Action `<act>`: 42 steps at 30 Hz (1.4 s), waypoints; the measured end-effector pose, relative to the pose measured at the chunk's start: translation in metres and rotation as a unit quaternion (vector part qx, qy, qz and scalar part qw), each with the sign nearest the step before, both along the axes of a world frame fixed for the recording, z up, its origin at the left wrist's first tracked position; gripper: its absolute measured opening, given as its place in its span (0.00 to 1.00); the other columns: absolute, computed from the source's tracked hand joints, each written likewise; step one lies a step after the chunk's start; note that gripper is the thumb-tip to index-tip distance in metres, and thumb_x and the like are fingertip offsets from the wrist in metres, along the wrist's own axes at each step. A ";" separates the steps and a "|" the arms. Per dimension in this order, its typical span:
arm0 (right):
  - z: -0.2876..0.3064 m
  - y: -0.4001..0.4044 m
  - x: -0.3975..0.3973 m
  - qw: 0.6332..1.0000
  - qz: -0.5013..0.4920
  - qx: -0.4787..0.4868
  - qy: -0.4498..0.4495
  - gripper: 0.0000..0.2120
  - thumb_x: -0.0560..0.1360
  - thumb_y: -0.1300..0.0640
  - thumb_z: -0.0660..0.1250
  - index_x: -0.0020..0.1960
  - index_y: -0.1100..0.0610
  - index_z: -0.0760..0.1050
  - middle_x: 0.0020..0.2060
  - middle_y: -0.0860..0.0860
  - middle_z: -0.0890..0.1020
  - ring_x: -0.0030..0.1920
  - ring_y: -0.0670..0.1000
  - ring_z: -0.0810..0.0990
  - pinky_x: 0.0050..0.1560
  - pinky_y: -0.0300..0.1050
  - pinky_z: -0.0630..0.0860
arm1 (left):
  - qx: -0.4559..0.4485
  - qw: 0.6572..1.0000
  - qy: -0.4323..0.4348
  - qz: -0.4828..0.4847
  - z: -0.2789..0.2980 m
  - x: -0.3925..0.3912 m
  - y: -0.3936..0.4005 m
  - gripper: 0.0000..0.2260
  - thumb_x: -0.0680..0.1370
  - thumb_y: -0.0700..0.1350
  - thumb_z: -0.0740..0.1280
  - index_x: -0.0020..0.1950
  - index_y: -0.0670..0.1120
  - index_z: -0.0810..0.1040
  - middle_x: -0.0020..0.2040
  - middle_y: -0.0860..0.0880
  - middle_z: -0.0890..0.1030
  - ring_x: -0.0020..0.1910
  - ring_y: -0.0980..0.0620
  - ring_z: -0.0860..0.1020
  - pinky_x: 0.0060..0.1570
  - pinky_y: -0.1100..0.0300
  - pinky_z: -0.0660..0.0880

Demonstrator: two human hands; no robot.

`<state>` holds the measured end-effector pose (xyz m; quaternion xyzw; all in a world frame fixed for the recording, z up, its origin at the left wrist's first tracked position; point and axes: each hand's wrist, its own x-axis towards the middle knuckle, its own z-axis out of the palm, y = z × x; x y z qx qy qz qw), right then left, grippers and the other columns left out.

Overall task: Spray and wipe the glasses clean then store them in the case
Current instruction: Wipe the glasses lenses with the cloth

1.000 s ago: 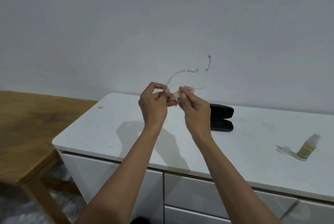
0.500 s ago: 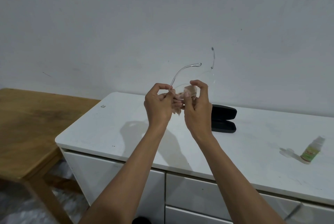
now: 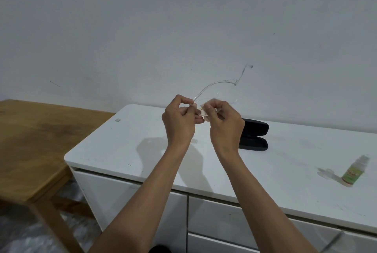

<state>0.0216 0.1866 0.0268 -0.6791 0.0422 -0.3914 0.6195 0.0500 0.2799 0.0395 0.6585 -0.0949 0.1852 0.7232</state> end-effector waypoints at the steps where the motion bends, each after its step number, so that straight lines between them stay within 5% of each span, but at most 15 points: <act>1: 0.002 0.001 0.000 1.000 0.002 0.013 0.006 0.05 0.78 0.57 0.72 0.44 0.53 0.84 0.40 0.46 0.86 0.44 0.54 0.85 0.53 0.59 0.81 | 0.005 1.000 -0.003 -0.001 -0.001 0.000 -0.001 0.02 0.80 0.34 0.68 0.48 0.39 0.77 0.34 0.41 0.85 0.29 0.47 0.85 0.35 0.56 0.84; 4: 0.007 0.004 0.000 0.999 -0.007 -0.006 0.040 0.13 0.82 0.51 0.66 0.45 0.52 0.87 0.40 0.47 0.88 0.47 0.49 0.86 0.54 0.54 0.81 | 0.001 1.000 -0.015 -0.013 -0.002 -0.001 -0.003 0.02 0.81 0.33 0.67 0.49 0.37 0.76 0.34 0.43 0.85 0.31 0.46 0.86 0.34 0.55 0.84; 7: 0.005 0.003 0.001 0.998 -0.007 -0.043 0.044 0.18 0.84 0.48 0.60 0.47 0.50 0.86 0.36 0.50 0.86 0.40 0.53 0.84 0.47 0.55 0.81 | -0.017 1.000 -0.011 -0.021 -0.002 -0.003 -0.002 0.02 0.81 0.32 0.66 0.49 0.37 0.76 0.33 0.42 0.84 0.30 0.46 0.85 0.31 0.58 0.82; 13: -0.002 -0.009 0.002 0.999 0.012 -0.028 0.014 0.08 0.80 0.55 0.69 0.52 0.50 0.87 0.39 0.48 0.88 0.42 0.53 0.87 0.51 0.59 0.84 | -0.020 0.999 -0.012 -0.028 -0.001 -0.003 0.001 0.02 0.80 0.34 0.69 0.50 0.39 0.78 0.33 0.44 0.86 0.31 0.44 0.86 0.32 0.55 0.83; 18: -0.002 -0.007 0.001 1.000 0.018 -0.023 0.012 0.09 0.78 0.59 0.72 0.54 0.48 0.87 0.39 0.47 0.88 0.42 0.53 0.87 0.50 0.59 0.84 | -0.023 1.000 -0.018 -0.009 0.000 -0.002 0.002 0.04 0.78 0.38 0.73 0.47 0.42 0.79 0.36 0.43 0.86 0.34 0.47 0.87 0.39 0.49 0.85; 21: -0.002 -0.008 0.001 0.998 0.001 -0.063 0.014 0.09 0.78 0.57 0.72 0.56 0.48 0.86 0.40 0.46 0.88 0.41 0.48 0.87 0.51 0.50 0.83 | -0.032 0.999 -0.018 0.025 -0.001 0.002 0.001 0.03 0.77 0.36 0.74 0.46 0.39 0.81 0.36 0.45 0.83 0.35 0.47 0.84 0.39 0.46 0.85; 26: -0.002 -0.007 0.000 0.990 -0.031 -0.134 0.018 0.07 0.78 0.53 0.71 0.56 0.46 0.81 0.33 0.48 0.86 0.31 0.46 0.81 0.38 0.38 0.75 | -0.011 0.998 -0.017 0.052 -0.001 0.007 -0.004 0.03 0.78 0.35 0.72 0.46 0.41 0.81 0.33 0.45 0.83 0.31 0.48 0.85 0.40 0.45 0.84; 29: 0.001 -0.006 -0.001 0.988 -0.040 -0.147 0.016 0.06 0.82 0.51 0.66 0.57 0.47 0.79 0.33 0.47 0.85 0.31 0.46 0.81 0.37 0.38 0.75 | -0.016 0.998 -0.019 0.058 0.003 0.009 -0.005 0.04 0.78 0.34 0.72 0.46 0.42 0.80 0.33 0.44 0.84 0.31 0.47 0.85 0.40 0.47 0.85; 32: 0.005 -0.006 0.001 0.986 -0.040 -0.163 0.023 0.15 0.82 0.60 0.59 0.60 0.48 0.82 0.40 0.43 0.86 0.37 0.46 0.83 0.43 0.42 0.79 | -0.016 0.998 -0.021 0.062 0.007 0.012 -0.004 0.04 0.78 0.35 0.71 0.45 0.42 0.80 0.34 0.42 0.84 0.29 0.47 0.85 0.36 0.54 0.84; 38: 0.008 -0.008 0.010 0.988 -0.035 -0.153 -0.002 0.16 0.80 0.60 0.62 0.57 0.45 0.85 0.43 0.42 0.86 0.40 0.49 0.85 0.46 0.55 0.83 | -0.033 0.998 -0.033 0.050 0.008 0.011 -0.005 0.06 0.79 0.33 0.69 0.44 0.42 0.78 0.35 0.41 0.83 0.28 0.46 0.84 0.34 0.55 0.83; 42: 0.013 -0.008 0.009 0.997 -0.043 -0.064 -0.004 0.12 0.79 0.60 0.65 0.56 0.50 0.85 0.38 0.49 0.87 0.36 0.52 0.86 0.42 0.53 0.83 | -0.035 0.997 -0.049 0.043 0.007 0.010 -0.006 0.04 0.79 0.34 0.70 0.45 0.40 0.79 0.34 0.42 0.83 0.30 0.45 0.85 0.37 0.48 0.85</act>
